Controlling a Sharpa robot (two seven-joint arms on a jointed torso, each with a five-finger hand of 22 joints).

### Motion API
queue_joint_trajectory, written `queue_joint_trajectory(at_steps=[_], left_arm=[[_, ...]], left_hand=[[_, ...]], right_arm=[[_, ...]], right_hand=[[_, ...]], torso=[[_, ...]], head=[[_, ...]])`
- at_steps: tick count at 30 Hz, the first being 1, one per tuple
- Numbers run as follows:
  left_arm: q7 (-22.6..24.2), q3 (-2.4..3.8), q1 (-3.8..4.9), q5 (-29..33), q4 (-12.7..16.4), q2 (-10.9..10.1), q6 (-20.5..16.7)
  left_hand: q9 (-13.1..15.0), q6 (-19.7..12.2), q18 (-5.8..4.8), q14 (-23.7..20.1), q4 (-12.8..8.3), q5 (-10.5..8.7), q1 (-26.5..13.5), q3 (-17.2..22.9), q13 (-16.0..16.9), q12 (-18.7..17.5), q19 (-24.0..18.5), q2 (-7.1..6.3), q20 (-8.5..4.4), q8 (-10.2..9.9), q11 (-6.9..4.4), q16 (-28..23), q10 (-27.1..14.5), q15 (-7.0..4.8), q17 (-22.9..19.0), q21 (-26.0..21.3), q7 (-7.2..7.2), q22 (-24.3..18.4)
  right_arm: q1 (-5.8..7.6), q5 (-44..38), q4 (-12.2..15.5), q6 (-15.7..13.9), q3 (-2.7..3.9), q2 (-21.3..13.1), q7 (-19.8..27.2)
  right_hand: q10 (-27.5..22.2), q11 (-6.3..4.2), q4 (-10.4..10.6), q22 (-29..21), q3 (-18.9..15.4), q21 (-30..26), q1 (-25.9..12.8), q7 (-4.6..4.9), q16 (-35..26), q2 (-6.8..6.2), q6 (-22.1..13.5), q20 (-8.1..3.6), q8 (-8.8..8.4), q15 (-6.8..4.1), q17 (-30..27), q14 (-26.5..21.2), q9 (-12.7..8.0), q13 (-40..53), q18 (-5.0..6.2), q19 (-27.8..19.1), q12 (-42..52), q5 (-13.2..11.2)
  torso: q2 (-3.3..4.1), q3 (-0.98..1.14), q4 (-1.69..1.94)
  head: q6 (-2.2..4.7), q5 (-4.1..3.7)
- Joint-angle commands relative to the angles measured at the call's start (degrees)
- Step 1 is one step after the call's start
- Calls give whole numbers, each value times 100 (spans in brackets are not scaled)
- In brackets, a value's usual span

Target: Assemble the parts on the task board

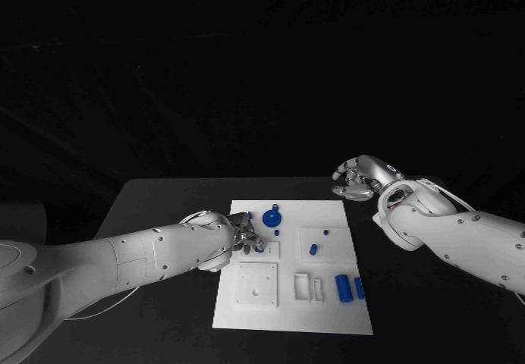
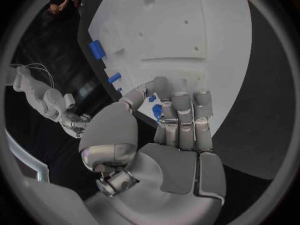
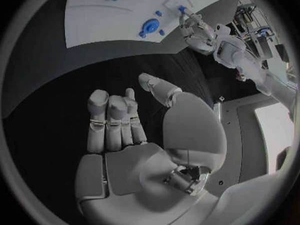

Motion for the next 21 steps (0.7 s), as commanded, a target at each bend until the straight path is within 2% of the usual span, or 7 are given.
queue_joint_trajectory(at_steps=[1, 8, 21], left_arm=[[-20, -6, -11, -19, -7, 31, 210], [-72, -6, -12, -13, -34, 69, 361], [-102, -4, -12, 1, -103, 103, 447]], left_hand=[[1472, 796, 85, 31, -4, 29, -10, 39, -1, 21, -50, 52, -576, 8, -40, 27, -48, -68, -10, 30, -459, 122], [1510, 819, 84, 31, 39, -35, -68, 23, -6, 68, -54, 85, -579, 4, -42, 61, -51, -72, -29, 53, -464, 119], [1623, 867, 96, 44, 76, 46, -189, 16, -5, 212, -43, 213, -603, 9, -66, 176, -59, -102, -68, 132, -489, 120]], right_arm=[[0, -15, 8, 34, 3, 10, 33], [0, -15, 4, 40, 3, 15, 35], [0, -15, 1, 51, 3, 19, 36]], right_hand=[[-11, 12, 5, 5, -38, -24, 43, 44, -22, 19, 14, -18, -33, 4, 7, 29, -8, -6, 357, 40, 24, 20], [-10, 11, 5, 6, -39, -24, 42, 44, -22, 20, 15, -18, -33, 3, 8, 30, -8, -7, 357, 41, 25, 22], [-9, 10, 6, 7, -32, -28, 48, 42, -25, 32, 18, -20, -34, 1, 9, 33, -7, -13, 357, 45, 28, 50]], torso=[[2, 4, 0], [6, 4, -8], [5, 2, -4]], head=[[7, -3], [8, 5], [-8, -2]])
